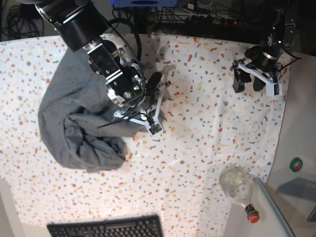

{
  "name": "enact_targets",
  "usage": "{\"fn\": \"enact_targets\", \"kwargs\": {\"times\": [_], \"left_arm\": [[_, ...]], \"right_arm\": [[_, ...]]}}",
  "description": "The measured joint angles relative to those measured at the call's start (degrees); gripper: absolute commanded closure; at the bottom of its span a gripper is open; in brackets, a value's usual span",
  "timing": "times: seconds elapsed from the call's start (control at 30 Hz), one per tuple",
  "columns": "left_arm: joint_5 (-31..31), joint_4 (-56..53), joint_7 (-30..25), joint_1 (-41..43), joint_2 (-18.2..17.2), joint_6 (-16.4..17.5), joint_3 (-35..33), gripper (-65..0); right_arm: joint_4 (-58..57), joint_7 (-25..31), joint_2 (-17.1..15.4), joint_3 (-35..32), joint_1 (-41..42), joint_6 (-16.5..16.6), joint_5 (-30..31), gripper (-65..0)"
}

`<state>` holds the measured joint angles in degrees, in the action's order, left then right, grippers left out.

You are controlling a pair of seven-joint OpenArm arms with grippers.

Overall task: Layout the t-shirt on the table in an organized manner, then fold the t-shirt properly
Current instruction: 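Regrasp the grey t-shirt with the right gripper and pull it toward center, then grasp a shirt edge with the left gripper beside the right gripper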

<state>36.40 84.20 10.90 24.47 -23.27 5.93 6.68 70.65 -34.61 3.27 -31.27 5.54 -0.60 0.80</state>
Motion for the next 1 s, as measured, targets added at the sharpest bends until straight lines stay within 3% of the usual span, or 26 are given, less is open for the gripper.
{"fn": "enact_targets", "kwargs": {"times": [0.13, 0.23, 0.33, 0.4, 0.5, 0.6, 0.73, 0.87, 0.9, 1.0], "left_arm": [[0.0, 0.0, 0.2, -0.3, 0.0, 0.1, 0.0, -41.0], [-0.1, 0.0, 0.3, -0.3, -0.1, 0.0, 0.0, -41.0], [-0.1, 0.0, 0.2, -0.4, 0.1, 0.1, 0.0, -41.0], [0.0, 0.0, 0.1, -0.3, 0.0, 0.1, 0.0, -41.0], [-0.1, 0.0, 0.2, -0.4, -0.1, -0.1, 0.0, -41.0], [-0.1, 0.0, 0.2, -0.5, 0.1, 0.1, -0.2, -41.0], [-0.1, 0.0, 0.3, -0.5, 0.2, 0.1, -0.4, -41.0], [-0.1, 0.0, 0.2, -1.6, 0.2, -0.1, -2.0, -41.0], [-0.1, 0.0, 0.3, -2.4, 0.0, -0.1, -3.5, -41.0], [0.2, -0.4, 0.6, -6.0, 0.4, 0.1, -9.1, -41.6]], "right_arm": [[17.1, -2.6, -0.5, -0.2, -5.3, 1.0, 0.9, 0.0], [28.1, -8.4, -1.9, 0.1, -5.3, 0.3, 0.1, 0.0], [34.0, -8.7, -2.4, 4.2, -4.9, 0.6, 3.4, 0.0], [30.2, -9.5, -2.4, 8.5, -2.3, 1.5, 8.4, 0.0], [17.5, -8.7, -2.6, 14.3, 2.4, 0.7, 10.9, 0.0], [8.1, -6.6, -4.5, 14.9, 4.2, 0.3, 11.6, 0.0], [1.5, -3.3, -3.2, 14.8, 4.4, 0.7, 12.9, 0.0], [2.1, -6.6, -3.7, 14.9, 4.9, 0.5, 12.6, 0.0], [3.8, -7.6, -3.9, 15.1, 4.4, 0.5, 12.4, -2.6], [14.3, -7.6, -4.3, 15.1, 0.5, 0.3, 12.4, -29.0]]}}
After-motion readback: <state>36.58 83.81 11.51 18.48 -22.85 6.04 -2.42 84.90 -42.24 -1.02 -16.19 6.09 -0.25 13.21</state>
